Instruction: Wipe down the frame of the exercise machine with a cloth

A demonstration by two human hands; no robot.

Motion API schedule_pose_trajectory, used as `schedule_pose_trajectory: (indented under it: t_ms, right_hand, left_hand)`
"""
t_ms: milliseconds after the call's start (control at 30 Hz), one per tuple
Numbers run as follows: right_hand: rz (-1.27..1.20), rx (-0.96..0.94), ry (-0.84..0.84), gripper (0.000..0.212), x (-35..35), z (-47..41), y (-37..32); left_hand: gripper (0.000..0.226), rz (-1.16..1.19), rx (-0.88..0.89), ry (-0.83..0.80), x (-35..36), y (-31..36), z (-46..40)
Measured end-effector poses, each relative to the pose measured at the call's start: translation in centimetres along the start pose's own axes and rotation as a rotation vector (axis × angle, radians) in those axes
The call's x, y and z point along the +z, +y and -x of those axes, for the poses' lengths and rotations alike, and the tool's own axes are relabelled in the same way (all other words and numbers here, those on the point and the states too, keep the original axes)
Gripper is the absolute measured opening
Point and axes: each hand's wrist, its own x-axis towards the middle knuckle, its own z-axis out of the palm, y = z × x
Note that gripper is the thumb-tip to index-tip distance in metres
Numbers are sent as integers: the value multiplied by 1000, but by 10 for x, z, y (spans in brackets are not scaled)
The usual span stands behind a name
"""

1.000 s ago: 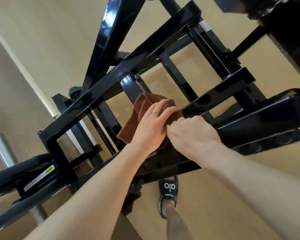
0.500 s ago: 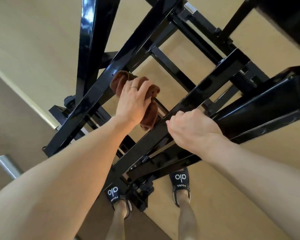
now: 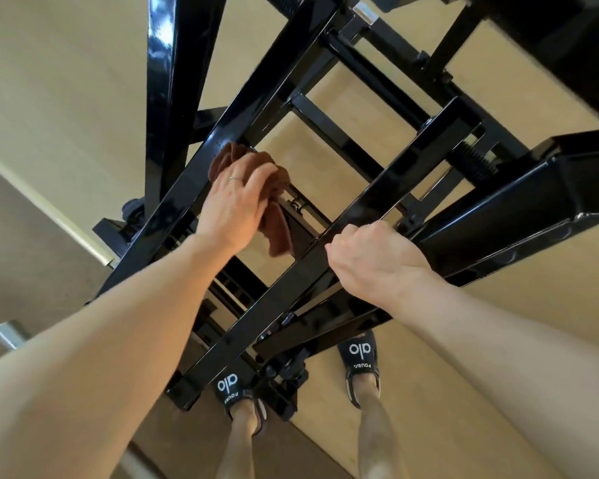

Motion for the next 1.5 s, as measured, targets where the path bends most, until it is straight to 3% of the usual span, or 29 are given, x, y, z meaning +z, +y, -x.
schedule_pose_trajectory:
  t_ms: [100, 300, 467, 567, 633, 767, 933, 1100, 1233, 1300, 1400, 1500]
  right_hand:
    - [-6, -5, 1, 31, 1, -2, -1]
    - [-35, 17, 34, 32, 2, -1, -1]
    - [-39, -3, 39, 32, 6, -2, 0]
    - [-33, -6, 25, 34, 5, -1, -1]
    - [-24, -6, 22, 34, 5, -2, -1]
    - [-29, -18, 22, 34, 3, -1, -1]
    - [-50, 3, 48, 35, 5, -3, -1]
    - [-36, 5, 44, 34, 11, -5, -2]
    - [12, 9, -23, 31, 10, -5, -2]
    - [16, 21, -52, 29, 8, -6, -1]
    - [10, 6, -94, 28, 9, -7, -1]
    - [13, 24, -130, 21, 3, -6, 0]
  left_hand:
    - [49, 66, -111, 29, 5, 21, 2]
    - [59, 151, -34, 21, 47, 104, 72]
    - [53, 76, 126, -37, 28, 53, 50]
    - [50, 62, -43, 47, 5, 10, 13]
    - [50, 63, -71, 15, -4, -7, -4]
    - [49, 156, -176, 85, 8, 23, 10]
    - [55, 203, -31, 51, 45, 91, 71]
    - [49, 135, 120, -15, 36, 59, 60]
    - [45, 109, -54, 63, 6, 9, 15]
    - [46, 75, -62, 46, -1, -4, 1]
    - [47, 88, -109, 62, 4, 12, 6]
    - [56, 61, 19, 28, 20, 36, 32]
